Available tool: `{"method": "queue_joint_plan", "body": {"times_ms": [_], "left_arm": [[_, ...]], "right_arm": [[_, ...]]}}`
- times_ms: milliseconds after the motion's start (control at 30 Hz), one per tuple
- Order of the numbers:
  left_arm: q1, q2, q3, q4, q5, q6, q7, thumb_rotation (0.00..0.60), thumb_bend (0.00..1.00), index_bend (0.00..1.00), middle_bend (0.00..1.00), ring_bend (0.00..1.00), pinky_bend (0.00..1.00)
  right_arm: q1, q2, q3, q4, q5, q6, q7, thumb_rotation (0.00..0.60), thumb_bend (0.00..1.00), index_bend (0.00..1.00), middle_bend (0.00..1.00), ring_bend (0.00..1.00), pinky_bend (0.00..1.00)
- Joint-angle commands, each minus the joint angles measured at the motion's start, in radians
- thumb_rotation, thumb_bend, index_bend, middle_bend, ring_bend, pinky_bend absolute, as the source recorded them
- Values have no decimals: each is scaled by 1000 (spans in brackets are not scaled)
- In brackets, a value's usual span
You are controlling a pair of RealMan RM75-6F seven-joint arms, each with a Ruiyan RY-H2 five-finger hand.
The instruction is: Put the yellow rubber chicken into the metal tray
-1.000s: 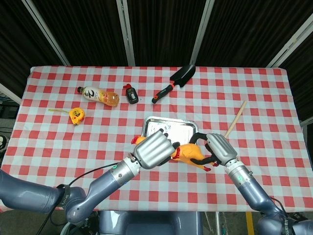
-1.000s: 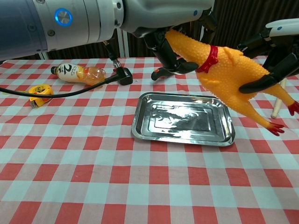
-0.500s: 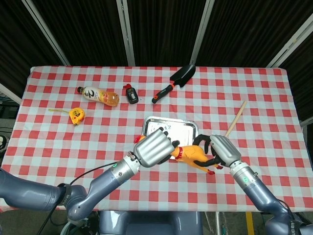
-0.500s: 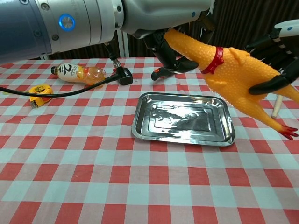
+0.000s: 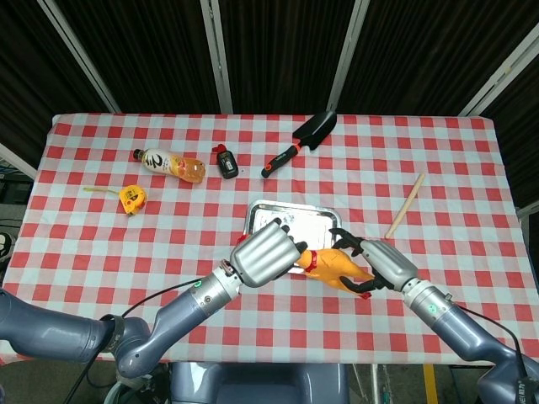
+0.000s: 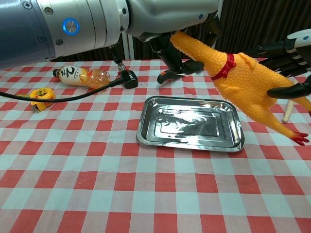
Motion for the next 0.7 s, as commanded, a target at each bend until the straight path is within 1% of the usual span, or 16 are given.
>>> {"method": "queue_joint_plan", "body": {"times_ms": [33,133,200,267,333,400,700], "left_arm": [[1,-3,-3,6,9,5,0,600,694,635,715,628,653],[4,-5,-4,12,23,11,-2,600,695,636,718,630,653],[5,-5,-2,21,39,16,4,600,695,638,720,631,653],[6,-6,1,25,50,17,5,600,695,638,720,631,653],[9,-7,4,29,59,16,2,600,695,639,721,631,653],[11,-9,7,35,72,15,1,600,695,639,721,631,653],[18,-19,10,43,102,9,-1,600,695,638,720,630,653]], "right_arm": [[3,2,-4,9,-12,-5,11,600,423,61,263,214,289],[6,1,-7,16,-20,-11,20,600,409,60,263,213,285],[8,1,-10,19,-23,-13,24,600,336,48,253,208,273],[10,4,-12,22,-25,-19,31,600,230,31,234,197,264],[13,8,-12,27,-28,-22,34,600,200,30,231,195,264],[17,12,-11,31,-29,-25,37,600,197,40,232,194,264],[20,7,-9,28,-18,-12,30,600,196,144,232,202,264]]}}
